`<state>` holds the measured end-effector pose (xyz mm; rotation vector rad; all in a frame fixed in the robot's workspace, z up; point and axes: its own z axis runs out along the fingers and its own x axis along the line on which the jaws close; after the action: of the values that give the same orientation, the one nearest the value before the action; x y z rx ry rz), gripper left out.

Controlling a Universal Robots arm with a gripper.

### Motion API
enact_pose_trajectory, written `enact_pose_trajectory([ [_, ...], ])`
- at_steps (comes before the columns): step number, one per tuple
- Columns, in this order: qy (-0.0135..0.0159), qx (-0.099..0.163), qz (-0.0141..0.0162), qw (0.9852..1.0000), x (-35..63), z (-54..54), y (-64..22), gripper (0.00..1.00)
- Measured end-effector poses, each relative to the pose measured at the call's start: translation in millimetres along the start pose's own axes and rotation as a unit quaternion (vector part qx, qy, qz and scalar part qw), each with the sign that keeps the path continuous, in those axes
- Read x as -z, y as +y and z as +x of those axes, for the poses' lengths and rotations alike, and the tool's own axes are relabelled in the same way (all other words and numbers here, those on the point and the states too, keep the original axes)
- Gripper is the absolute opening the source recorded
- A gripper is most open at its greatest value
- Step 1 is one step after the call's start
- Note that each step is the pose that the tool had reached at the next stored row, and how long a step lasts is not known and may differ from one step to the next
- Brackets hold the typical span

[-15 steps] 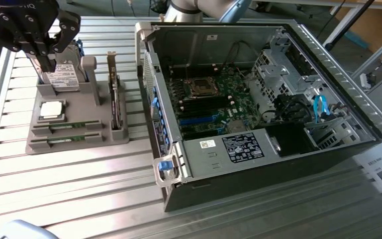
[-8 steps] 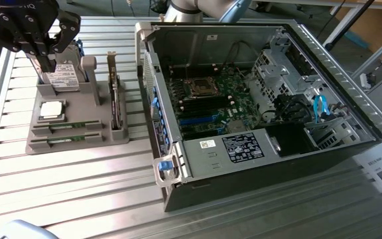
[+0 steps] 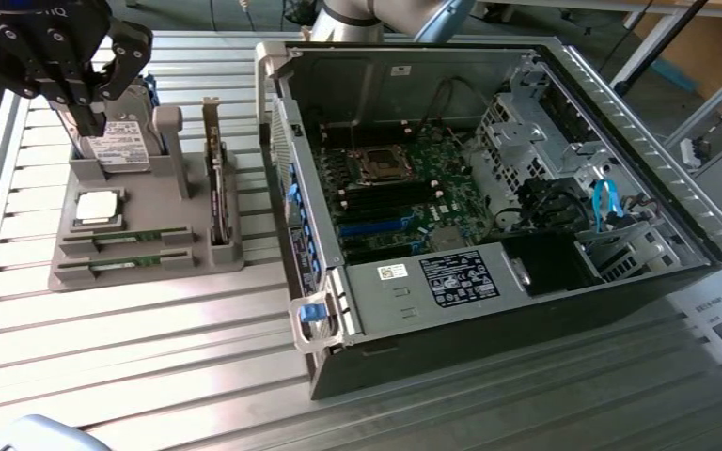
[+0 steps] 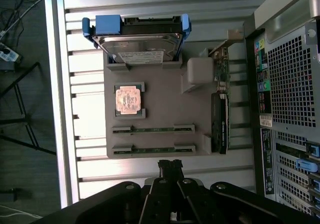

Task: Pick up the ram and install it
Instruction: 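Pick up the ram and move it above insertion slot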

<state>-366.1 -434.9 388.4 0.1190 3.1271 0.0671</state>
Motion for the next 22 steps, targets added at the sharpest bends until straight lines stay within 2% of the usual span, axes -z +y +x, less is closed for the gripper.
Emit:
enact_pose_trajectory([
  [5,0.0003,0.006,0.0000,1.0000,0.0,0.1,0.0,0.10],
  [8,0.0009,0.021,-0.0002,0.9998,0.0,0.0,0.0,0.10],
  [10,0.0017,0.039,-0.0004,0.9992,0.0,0.0,0.0,0.10],
  [17,0.0041,0.094,-0.0009,0.9955,-0.2,0.0,0.0,0.10],
  [22,0.0057,0.133,-0.0013,0.9911,-0.5,0.0,0.0,0.10],
])
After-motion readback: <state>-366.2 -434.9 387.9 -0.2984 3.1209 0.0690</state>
